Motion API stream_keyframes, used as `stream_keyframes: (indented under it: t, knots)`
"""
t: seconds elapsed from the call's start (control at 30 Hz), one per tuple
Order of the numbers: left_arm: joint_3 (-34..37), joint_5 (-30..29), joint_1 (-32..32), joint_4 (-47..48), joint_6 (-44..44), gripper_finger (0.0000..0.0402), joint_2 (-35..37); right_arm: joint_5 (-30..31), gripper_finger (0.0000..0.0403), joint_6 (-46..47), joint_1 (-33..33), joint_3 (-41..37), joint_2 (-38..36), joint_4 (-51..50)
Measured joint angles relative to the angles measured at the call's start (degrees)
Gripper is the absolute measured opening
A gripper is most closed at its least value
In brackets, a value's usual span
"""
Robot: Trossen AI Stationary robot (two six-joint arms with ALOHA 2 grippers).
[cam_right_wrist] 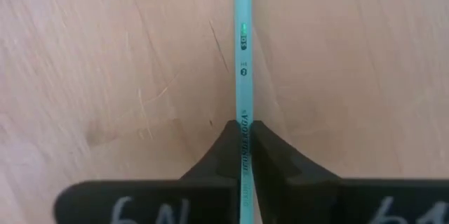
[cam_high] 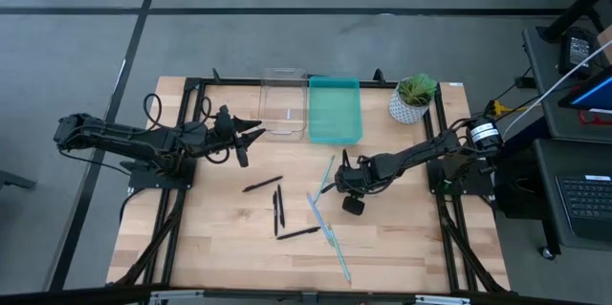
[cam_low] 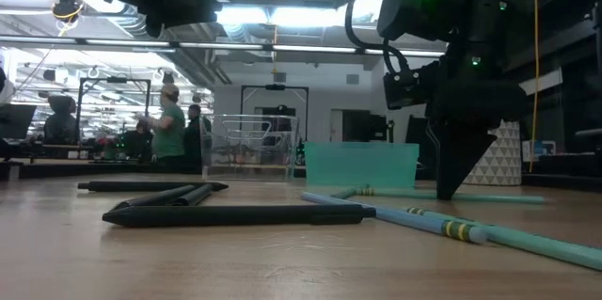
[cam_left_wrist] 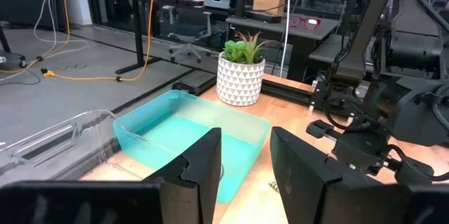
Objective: Sort pens & pencils
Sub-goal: Put the light blue pencil into the light blue bin
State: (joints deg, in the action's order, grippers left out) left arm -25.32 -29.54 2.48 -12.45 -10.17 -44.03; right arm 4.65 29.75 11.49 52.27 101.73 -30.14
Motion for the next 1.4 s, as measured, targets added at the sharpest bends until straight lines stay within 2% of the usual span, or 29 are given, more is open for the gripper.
stream_keyframes:
  t: [0.4,0.6,0.73,0.83,0.97,1.07,1.17,1.3,1.4]
  knots:
    - [0.0,0.0,0.0,0.0,0.0,0.0118,0.0,-1.1,0.0,-1.5,0.1,3.0,-4.6,-5.1]
    - [0.0,0.0,0.0,0.0,0.0,0.0118,0.0,-0.3,0.0006,-1.3,0.0,3.1,-5.2,-5.7]
    - [0.0,0.0,0.0,0.0,0.0,0.0118,0.0,-0.6,0.0014,2.3,0.1,3.2,-6.2,-7.7]
    - [0.0,0.5,0.0,0.1,0.0,0.0118,0.0,-2.0,0.0004,5.4,2.1,3.2,-7.9,-11.1]
    - [0.0,0.5,0.0,0.4,0.0,0.0118,0.0,-2.3,0.0009,9.0,7.8,2.1,-11.5,-10.7]
    - [0.0,0.5,0.0,0.4,0.0,0.0118,0.0,2.7,0.0008,9.6,12.9,0.0,-14.8,-5.3]
    - [0.0,0.5,0.0,0.4,-0.2,0.0118,0.0,9.6,0.0003,9.6,17.8,-3.8,-16.7,5.9]
    - [0.0,0.5,0.0,0.0,-0.2,0.0118,-0.2,10.9,0.0004,7.6,21.7,-9.4,-16.2,19.4]
    - [0.0,0.3,0.0,-0.1,-0.2,0.0118,-0.3,10.7,0.0003,7.7,23.2,-11.4,-16.0,22.9]
